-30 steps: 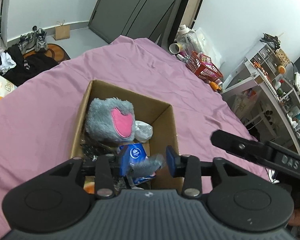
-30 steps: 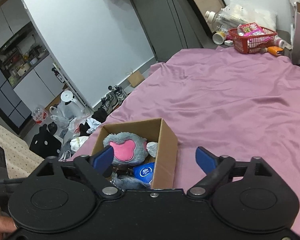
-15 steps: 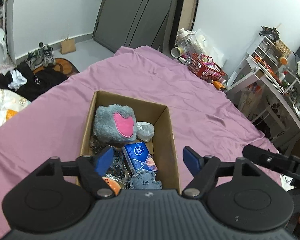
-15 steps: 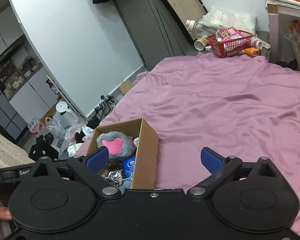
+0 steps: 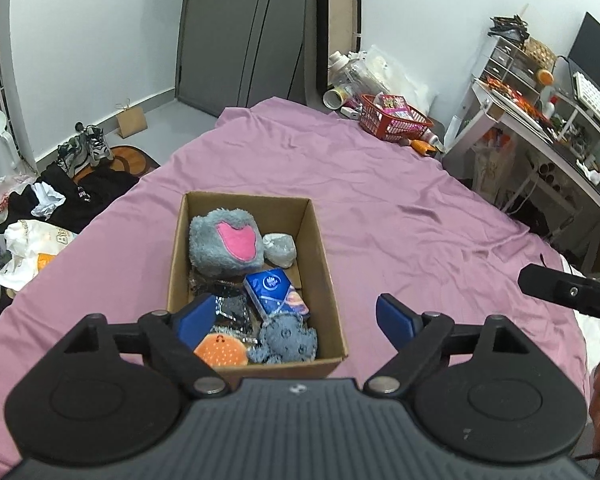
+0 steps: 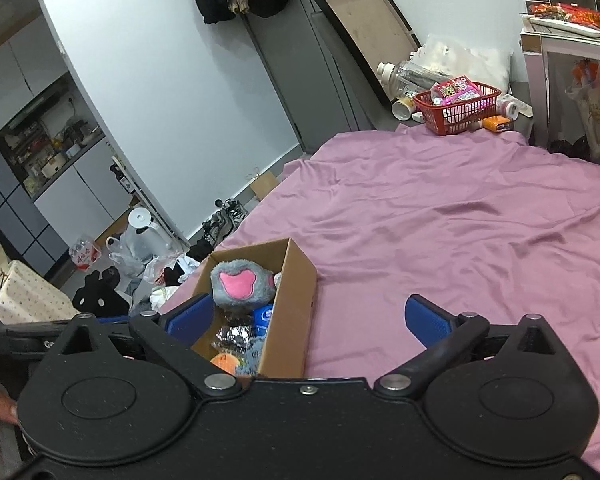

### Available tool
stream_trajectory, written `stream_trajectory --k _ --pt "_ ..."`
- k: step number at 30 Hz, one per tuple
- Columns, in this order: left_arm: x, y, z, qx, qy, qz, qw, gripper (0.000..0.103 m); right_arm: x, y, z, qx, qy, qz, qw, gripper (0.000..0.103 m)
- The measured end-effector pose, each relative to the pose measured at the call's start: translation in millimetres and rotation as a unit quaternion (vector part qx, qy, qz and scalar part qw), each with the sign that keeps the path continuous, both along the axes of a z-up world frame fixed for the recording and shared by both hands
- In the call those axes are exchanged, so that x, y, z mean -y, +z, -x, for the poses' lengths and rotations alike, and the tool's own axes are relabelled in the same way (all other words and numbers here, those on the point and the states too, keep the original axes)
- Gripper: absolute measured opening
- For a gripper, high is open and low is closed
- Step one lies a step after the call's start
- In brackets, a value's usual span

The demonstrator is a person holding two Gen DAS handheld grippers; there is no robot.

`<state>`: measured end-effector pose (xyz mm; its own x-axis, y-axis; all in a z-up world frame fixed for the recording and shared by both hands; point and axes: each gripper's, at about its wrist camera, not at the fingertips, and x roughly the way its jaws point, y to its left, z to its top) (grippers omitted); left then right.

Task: Organize soft objects

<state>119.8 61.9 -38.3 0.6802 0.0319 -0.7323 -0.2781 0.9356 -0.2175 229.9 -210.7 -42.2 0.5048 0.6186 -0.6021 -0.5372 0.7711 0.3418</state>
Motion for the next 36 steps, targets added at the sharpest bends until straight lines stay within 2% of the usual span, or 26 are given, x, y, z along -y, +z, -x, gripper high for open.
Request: stream_trajectory --k 10,26,36 --pt "15 16 32 -0.005 -0.004 -0.012 0.9999 0.094 23 8 24 0.008 0.006 0.005 1.0 0.103" --pt "32 32 77 -0.006 0.022 -0.015 0.9996 0.096 51 16 56 0.011 0.017 0.013 1.0 0.103" --pt "55 35 98 -0.004 0.015 -0.014 0.9998 0.099 63 25 74 0.016 0.031 0.001 0.999 0.103"
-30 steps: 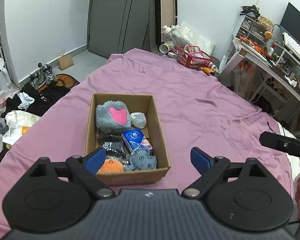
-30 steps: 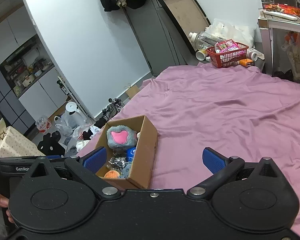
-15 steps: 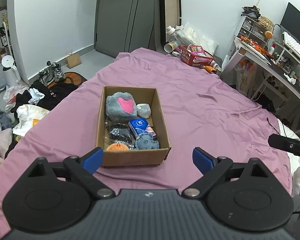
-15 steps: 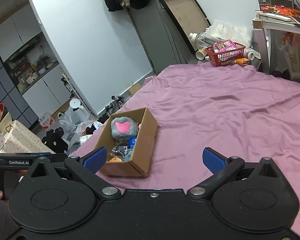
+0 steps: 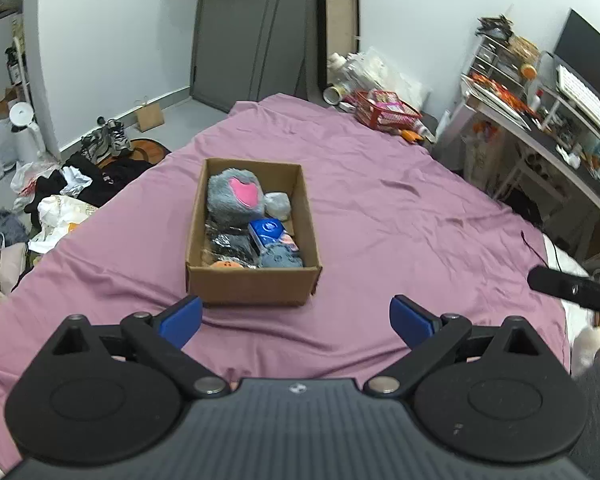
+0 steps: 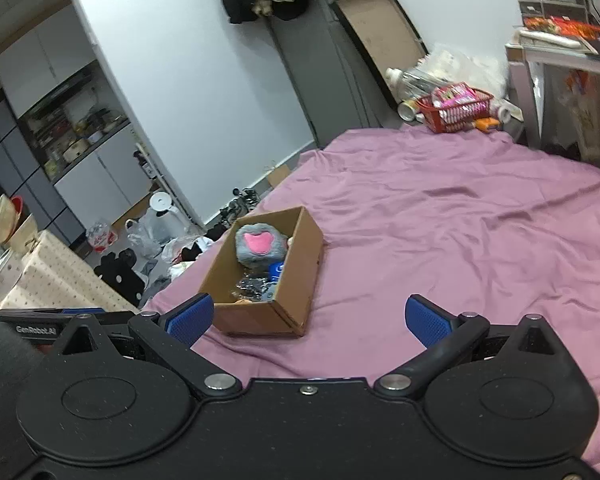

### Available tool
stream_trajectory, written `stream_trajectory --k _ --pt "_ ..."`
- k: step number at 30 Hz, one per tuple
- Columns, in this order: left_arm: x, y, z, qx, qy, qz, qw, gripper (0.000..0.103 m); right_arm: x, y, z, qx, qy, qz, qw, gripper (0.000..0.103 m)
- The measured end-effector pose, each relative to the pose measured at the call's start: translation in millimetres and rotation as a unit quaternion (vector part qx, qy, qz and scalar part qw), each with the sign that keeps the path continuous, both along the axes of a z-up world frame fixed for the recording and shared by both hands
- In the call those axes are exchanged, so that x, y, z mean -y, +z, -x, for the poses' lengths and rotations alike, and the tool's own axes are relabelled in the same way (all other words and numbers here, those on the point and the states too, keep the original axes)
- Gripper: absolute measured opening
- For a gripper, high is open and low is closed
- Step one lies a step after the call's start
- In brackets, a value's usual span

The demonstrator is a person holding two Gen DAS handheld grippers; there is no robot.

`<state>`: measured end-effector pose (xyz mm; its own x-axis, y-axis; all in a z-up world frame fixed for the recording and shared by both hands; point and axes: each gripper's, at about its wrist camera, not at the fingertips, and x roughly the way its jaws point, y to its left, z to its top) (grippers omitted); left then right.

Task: Organize soft objects

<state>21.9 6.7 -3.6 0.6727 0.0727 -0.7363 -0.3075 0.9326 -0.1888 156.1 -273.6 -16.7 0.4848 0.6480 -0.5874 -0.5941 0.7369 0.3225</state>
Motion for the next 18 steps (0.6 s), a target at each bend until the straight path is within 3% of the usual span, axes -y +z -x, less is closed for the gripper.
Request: stream_trajectory --k 5,18 --pt "16 7 12 0.008 -0.004 -0.037 0.9993 0.099 2 5 8 0.005 0.009 0.005 1.0 0.103" --pt "22 13 18 0.014 0.0 -0.047 0.9988 0.099 3 13 21 0.019 0.006 0.012 1.0 0.103"
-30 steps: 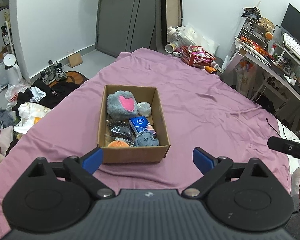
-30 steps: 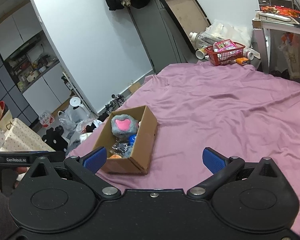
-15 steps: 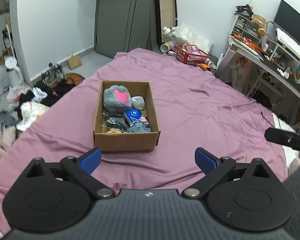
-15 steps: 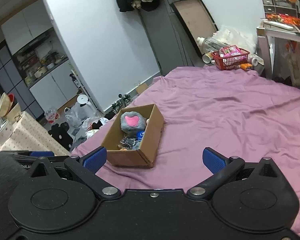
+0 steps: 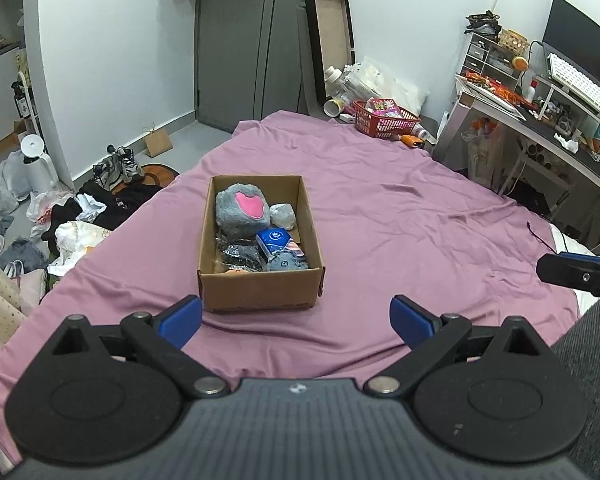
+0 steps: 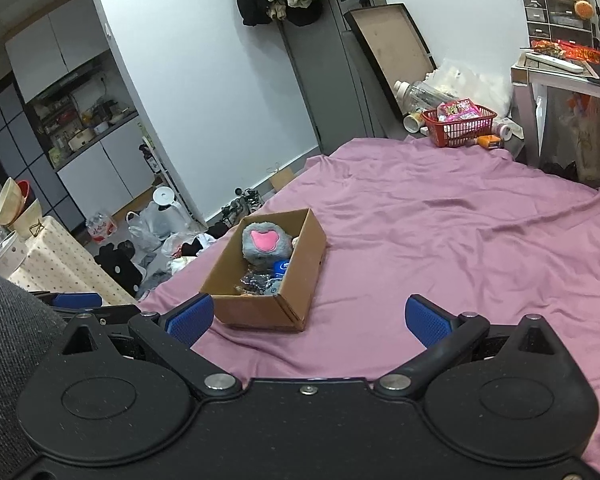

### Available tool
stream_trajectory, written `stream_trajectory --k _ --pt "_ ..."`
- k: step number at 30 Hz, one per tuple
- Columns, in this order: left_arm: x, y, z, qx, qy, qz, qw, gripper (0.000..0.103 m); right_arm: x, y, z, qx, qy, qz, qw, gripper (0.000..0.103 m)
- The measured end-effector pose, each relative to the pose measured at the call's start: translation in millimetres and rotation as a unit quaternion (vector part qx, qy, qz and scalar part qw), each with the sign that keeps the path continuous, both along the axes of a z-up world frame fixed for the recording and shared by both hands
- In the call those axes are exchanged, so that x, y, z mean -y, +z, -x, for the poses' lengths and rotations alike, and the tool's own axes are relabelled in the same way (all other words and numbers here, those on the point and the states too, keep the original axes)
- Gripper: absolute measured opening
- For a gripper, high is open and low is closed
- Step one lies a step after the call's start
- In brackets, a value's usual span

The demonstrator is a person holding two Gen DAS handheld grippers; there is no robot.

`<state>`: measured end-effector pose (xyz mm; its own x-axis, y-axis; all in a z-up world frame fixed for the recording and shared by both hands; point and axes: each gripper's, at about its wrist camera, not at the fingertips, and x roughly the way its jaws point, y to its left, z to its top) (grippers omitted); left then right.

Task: Organize soft objects

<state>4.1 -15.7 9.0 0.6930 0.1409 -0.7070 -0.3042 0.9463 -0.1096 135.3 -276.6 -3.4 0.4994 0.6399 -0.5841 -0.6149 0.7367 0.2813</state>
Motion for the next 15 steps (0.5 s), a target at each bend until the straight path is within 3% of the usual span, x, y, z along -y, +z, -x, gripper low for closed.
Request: stream_trajectory --k 15 --pt "-3.8 -0.4 1.2 0.001 0.001 0.007 1.0 0.099 0.8 0.7 0.0 -0.003 -0.001 -0.003 1.0 0.103"
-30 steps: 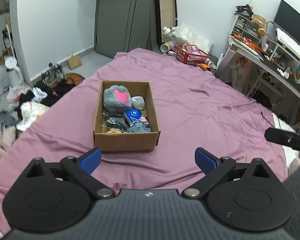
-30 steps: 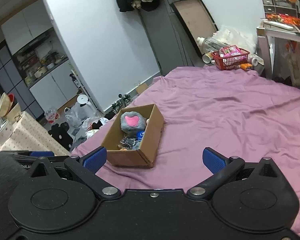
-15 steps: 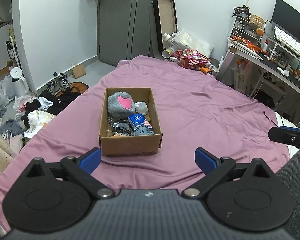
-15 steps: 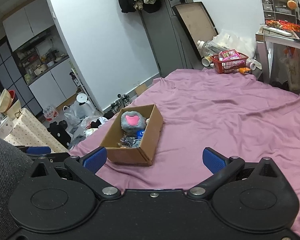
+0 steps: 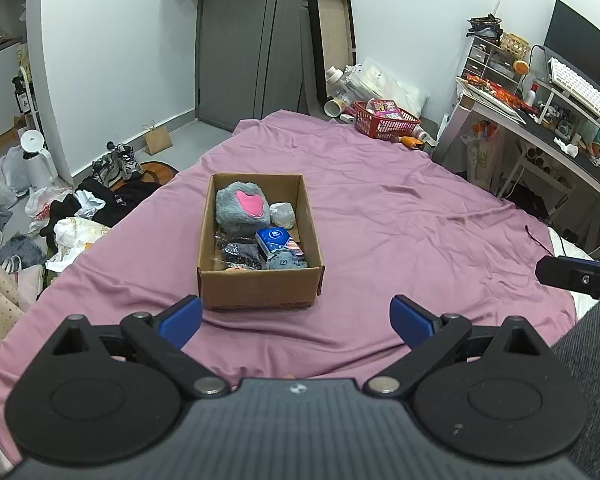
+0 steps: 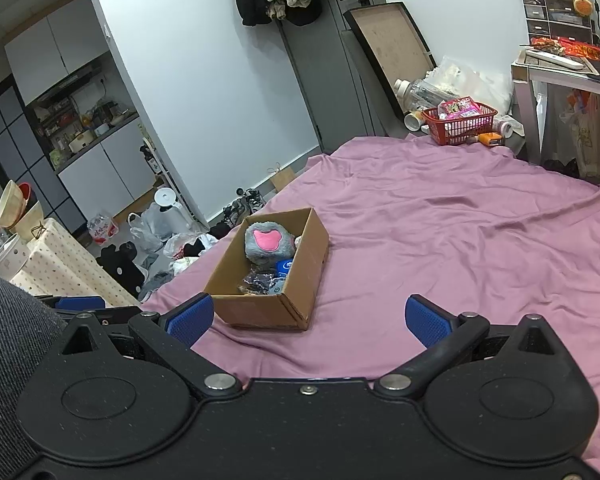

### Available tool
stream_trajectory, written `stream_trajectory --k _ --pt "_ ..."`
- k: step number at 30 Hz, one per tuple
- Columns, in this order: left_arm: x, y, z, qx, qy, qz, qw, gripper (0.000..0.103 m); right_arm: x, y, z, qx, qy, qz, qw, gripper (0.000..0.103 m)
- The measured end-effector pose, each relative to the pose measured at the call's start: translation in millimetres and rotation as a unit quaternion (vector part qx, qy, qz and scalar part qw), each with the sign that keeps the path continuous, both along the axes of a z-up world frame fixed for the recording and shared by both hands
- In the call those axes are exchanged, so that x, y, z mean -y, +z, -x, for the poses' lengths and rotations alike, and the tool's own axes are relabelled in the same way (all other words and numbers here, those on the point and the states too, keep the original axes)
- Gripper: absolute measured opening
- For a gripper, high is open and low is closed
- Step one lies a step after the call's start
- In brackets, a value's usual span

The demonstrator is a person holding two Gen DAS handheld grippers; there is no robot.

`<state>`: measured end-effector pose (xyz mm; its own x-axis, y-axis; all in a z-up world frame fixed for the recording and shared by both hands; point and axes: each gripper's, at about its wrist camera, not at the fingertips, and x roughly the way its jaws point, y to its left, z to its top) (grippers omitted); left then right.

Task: Organize soft objects

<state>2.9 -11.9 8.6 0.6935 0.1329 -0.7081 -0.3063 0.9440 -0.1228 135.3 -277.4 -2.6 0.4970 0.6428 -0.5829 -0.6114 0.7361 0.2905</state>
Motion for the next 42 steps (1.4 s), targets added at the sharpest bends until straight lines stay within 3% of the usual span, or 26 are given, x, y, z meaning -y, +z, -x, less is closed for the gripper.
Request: stream_trajectory --k 42 --pt "-3.4 -1.1 3.9 0.003 0.002 0.001 1.0 0.099 -2.2 3.3 1.5 0.006 0.001 -0.002 1.0 0.103"
